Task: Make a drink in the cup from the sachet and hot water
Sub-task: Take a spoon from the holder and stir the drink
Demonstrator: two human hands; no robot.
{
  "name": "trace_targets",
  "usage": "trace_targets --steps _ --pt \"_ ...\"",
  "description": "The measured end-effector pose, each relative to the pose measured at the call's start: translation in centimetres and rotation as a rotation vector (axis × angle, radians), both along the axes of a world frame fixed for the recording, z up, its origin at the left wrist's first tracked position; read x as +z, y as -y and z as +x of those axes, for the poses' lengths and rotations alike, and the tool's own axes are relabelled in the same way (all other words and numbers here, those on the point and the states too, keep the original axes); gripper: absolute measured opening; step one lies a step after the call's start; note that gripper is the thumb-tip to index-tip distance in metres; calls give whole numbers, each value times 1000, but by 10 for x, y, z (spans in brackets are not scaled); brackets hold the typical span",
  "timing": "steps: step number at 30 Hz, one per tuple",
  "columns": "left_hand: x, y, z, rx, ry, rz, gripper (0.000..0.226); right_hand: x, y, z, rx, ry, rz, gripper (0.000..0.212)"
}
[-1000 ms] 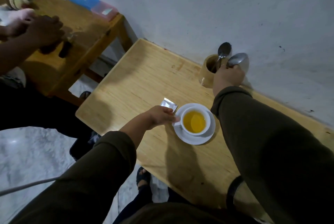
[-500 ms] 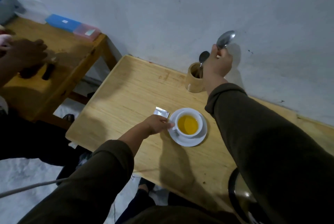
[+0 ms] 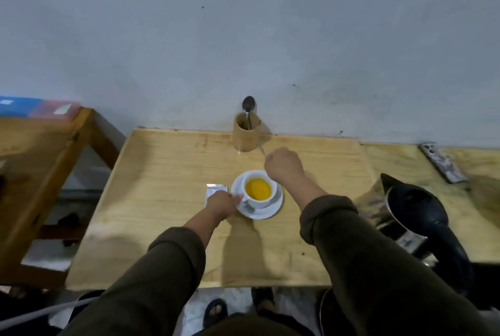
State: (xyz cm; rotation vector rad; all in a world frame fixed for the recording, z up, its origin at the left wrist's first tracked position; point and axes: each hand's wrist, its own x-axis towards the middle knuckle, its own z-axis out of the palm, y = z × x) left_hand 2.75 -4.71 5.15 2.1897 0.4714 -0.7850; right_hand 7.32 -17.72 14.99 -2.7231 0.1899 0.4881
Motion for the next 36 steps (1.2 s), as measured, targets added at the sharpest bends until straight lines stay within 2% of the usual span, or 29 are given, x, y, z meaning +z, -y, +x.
trace_targets --steps 3,5,9,20,24,27,31,36 --pt "-3 -2 -4 11 29 -10 58 -6 2 -22 -45 -117 -41 29" --pt "-6 -1 -5 25 58 -43 52 -10 4 -32 -51 -137 -39 17" --pt "-2 2 -13 -24 70 -15 48 -15 4 -45 -44 -122 -87 30" --pt "5 9 -9 192 76 -129 35 -12 13 -39 72 -107 -148 25" --pt "8 12 -11 231 84 -117 33 -12 19 -30 114 -57 -156 14" --pt "9 15 -16 212 102 -72 35 -13 24 -24 42 85 -49 19" --pt "10 17 -20 176 112 -20 39 -16 29 -25 -154 193 338 16" --pt "8 19 -20 189 127 4 38 -21 31 -31 -103 276 418 24"
